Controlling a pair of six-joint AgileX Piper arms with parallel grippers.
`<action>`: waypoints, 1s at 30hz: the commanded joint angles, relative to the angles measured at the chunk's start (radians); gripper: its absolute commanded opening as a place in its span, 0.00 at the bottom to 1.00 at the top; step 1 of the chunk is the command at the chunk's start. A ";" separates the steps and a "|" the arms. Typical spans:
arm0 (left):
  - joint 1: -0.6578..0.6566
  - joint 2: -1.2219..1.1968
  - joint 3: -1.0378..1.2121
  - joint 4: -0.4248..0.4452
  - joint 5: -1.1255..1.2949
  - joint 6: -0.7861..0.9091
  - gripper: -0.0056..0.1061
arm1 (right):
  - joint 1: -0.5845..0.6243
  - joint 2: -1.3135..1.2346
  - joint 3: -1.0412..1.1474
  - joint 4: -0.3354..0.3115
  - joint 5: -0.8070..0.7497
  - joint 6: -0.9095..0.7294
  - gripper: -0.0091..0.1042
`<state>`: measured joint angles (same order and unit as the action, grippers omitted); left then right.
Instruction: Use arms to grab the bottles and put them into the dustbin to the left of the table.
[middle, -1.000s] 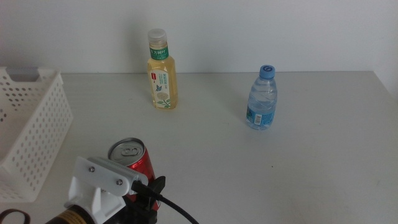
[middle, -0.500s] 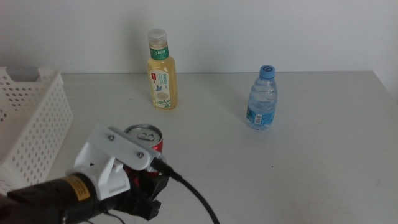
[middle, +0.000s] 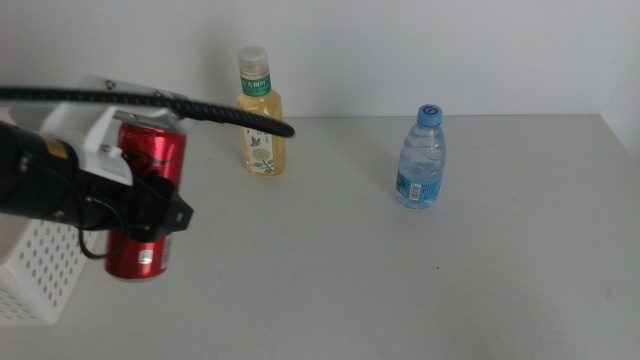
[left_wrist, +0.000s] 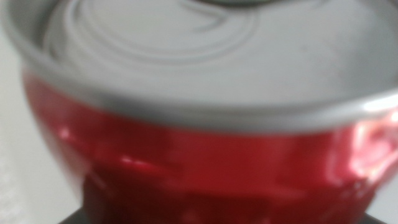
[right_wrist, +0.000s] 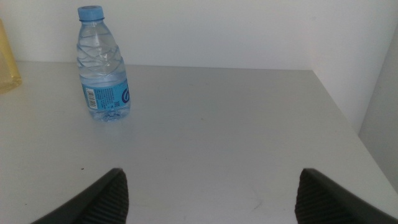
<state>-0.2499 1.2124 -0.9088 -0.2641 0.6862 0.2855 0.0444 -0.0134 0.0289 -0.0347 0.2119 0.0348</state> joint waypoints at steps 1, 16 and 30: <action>0.081 0.001 -0.101 0.011 0.059 0.001 0.26 | -0.005 -0.022 -0.010 -0.012 -0.075 -0.009 0.70; 0.516 0.248 -0.471 0.005 0.506 0.200 0.26 | -0.005 -0.022 -0.010 -0.012 -0.075 -0.009 0.70; 0.601 0.427 -0.709 0.063 0.517 0.193 0.26 | -0.005 -0.022 -0.010 -0.012 -0.075 -0.009 0.70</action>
<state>0.3428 1.6587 -1.5697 -0.1982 1.2278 0.4899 0.0444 -0.0134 0.0289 -0.0347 0.2119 0.0348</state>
